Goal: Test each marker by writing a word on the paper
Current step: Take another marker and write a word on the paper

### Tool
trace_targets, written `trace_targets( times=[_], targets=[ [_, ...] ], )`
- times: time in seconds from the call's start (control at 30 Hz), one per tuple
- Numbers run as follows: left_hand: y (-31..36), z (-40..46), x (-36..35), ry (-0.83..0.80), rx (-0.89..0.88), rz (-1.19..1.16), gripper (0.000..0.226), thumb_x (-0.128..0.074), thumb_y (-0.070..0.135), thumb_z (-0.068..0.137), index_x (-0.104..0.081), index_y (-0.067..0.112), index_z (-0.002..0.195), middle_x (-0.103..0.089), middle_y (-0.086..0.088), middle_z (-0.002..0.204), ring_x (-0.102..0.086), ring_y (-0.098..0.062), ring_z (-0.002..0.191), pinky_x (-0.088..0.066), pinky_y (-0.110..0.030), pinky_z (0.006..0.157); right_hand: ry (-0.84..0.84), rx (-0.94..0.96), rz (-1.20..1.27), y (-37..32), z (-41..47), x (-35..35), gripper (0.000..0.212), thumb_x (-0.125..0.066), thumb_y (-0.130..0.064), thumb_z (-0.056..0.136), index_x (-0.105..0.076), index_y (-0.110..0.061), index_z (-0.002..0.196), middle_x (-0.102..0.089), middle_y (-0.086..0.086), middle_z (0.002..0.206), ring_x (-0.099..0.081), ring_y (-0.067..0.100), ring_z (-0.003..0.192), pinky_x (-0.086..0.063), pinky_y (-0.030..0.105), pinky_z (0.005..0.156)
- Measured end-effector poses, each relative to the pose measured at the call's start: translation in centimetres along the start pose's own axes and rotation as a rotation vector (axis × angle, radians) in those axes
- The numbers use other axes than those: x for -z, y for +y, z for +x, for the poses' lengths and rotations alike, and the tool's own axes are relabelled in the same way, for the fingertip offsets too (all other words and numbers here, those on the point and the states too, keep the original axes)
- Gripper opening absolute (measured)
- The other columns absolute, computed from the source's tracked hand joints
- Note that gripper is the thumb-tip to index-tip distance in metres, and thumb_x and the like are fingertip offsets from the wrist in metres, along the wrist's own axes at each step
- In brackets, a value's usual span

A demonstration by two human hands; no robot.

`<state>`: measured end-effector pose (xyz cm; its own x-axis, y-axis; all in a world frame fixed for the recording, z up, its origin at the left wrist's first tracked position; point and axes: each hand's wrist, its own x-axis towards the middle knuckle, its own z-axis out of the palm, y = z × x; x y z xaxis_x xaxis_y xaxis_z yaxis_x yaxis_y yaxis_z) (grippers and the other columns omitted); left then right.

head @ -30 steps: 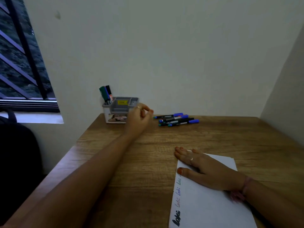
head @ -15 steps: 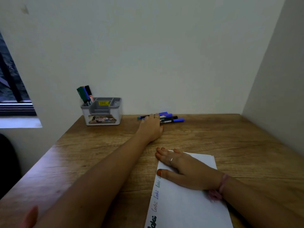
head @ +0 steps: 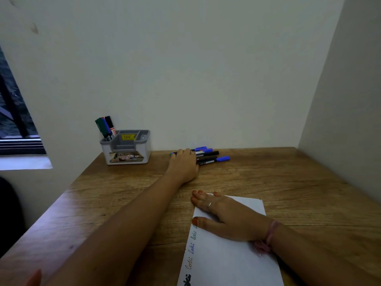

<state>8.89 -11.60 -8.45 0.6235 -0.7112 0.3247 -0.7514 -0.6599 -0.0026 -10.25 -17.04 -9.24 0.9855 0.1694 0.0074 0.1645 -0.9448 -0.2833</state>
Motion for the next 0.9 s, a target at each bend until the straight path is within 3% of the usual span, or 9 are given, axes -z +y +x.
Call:
trace_targets(
  times=[0.13, 0.23, 0.37, 0.43, 0.53, 0.63, 0.7, 0.8, 0.9],
  targets=[
    [0.5, -1.2, 0.8, -0.037, -0.024, -0.112, 0.03, -0.048, 0.03, 0.09, -0.057, 0.014, 0.114, -0.059, -0.005, 0.117, -0.05, -0.022, 0.111, -0.04, -0.038, 0.094, 0.03, 0.012, 0.031, 0.0, -0.1, 0.1, 0.06, -0.039, -0.049, 0.095, -0.026, -0.02, 0.147, -0.019, -0.004, 0.156, -0.015, 0.003, 0.142, -0.002, 0.027, 0.115],
    [1.1, -2.9, 1.7, 0.007, -0.029, -0.281, 0.028, -0.056, 0.025, 0.087, -0.064, 0.013, 0.111, -0.066, -0.005, 0.107, -0.059, -0.019, 0.102, -0.047, -0.032, 0.088, 0.159, 0.045, 0.083, -0.2, -0.2, 0.4, 0.052, -0.044, -0.047, 0.094, -0.04, -0.024, 0.14, -0.043, -0.006, 0.145, -0.037, 0.004, 0.132, -0.011, 0.026, 0.114],
    [1.3, -5.6, 4.9, 0.207, 0.009, -0.588, 0.02, -0.065, 0.017, 0.082, -0.069, 0.009, 0.1, -0.066, -0.002, 0.092, -0.058, -0.008, 0.079, -0.044, -0.004, 0.071, 0.533, 0.016, 0.142, -0.2, -0.4, 1.4, 0.04, -0.05, -0.049, 0.088, -0.056, -0.028, 0.121, -0.062, -0.013, 0.117, -0.057, 0.002, 0.104, -0.048, 0.032, 0.092],
    [1.4, -7.0, 7.2, 0.273, -0.016, -0.649, 0.017, -0.069, 0.016, 0.08, -0.07, 0.011, 0.095, -0.06, 0.005, 0.086, -0.054, -0.001, 0.073, -0.039, 0.002, 0.064, 0.743, -0.011, 0.196, 0.0, -0.6, 2.1, 0.032, -0.058, -0.044, 0.085, -0.06, -0.025, 0.111, -0.062, -0.014, 0.106, -0.059, 0.004, 0.097, -0.049, 0.032, 0.084],
    [2.2, -9.3, 11.4, 0.269, -0.136, -0.69, 0.012, -0.072, 0.016, 0.076, -0.069, 0.018, 0.087, -0.06, 0.01, 0.079, -0.057, -0.003, 0.069, -0.045, -0.004, 0.064, 0.95, -0.012, 0.216, -0.1, -0.9, 3.3, 0.027, -0.068, -0.033, 0.082, -0.062, -0.023, 0.107, -0.057, -0.012, 0.098, -0.056, 0.003, 0.09, -0.045, 0.018, 0.078],
    [3.0, -11.5, 14.8, 0.225, -0.246, -0.825, 0.013, -0.072, 0.013, 0.078, -0.066, 0.024, 0.081, -0.067, 0.006, 0.081, -0.064, -0.005, 0.073, -0.052, -0.014, 0.07, 0.962, 0.123, 0.247, -0.4, -1.4, 3.9, 0.014, -0.067, -0.015, 0.083, -0.068, -0.017, 0.097, -0.057, -0.017, 0.08, -0.058, -0.006, 0.072, -0.04, 0.004, 0.065],
    [2.9, -12.6, 15.6, 0.198, -0.251, -1.013, 0.014, -0.068, 0.01, 0.081, -0.064, 0.021, 0.087, -0.067, 0.004, 0.083, -0.064, -0.003, 0.076, -0.054, -0.017, 0.072, 0.888, 0.184, 0.429, -0.8, -1.9, 4.3, 0.011, -0.062, -0.009, 0.086, -0.068, -0.013, 0.095, -0.063, -0.013, 0.074, -0.063, -0.002, 0.059, -0.045, 0.007, 0.061],
    [2.7, -13.8, 14.1, 0.081, -0.102, -1.205, 0.019, -0.062, 0.019, 0.084, -0.058, 0.01, 0.1, -0.064, 0.002, 0.087, -0.063, -0.002, 0.076, -0.053, -0.016, 0.073, 0.769, 0.162, 0.802, -1.5, -2.3, 4.9, 0.029, -0.048, -0.028, 0.094, -0.068, -0.01, 0.103, -0.069, -0.002, 0.075, -0.066, 0.012, 0.06, -0.052, 0.025, 0.065],
    [3.7, -14.8, 11.0, -0.174, 0.02, -1.334, 0.036, -0.045, 0.035, 0.091, -0.056, 0.006, 0.108, -0.067, 0.001, 0.096, -0.066, 0.0, 0.084, -0.052, -0.016, 0.08, 0.68, 0.061, 0.916, -2.1, -1.8, 4.5, 0.046, -0.03, -0.049, 0.095, -0.069, -0.027, 0.105, -0.068, -0.007, 0.082, -0.06, 0.009, 0.079, -0.048, 0.03, 0.077]
  ],
)
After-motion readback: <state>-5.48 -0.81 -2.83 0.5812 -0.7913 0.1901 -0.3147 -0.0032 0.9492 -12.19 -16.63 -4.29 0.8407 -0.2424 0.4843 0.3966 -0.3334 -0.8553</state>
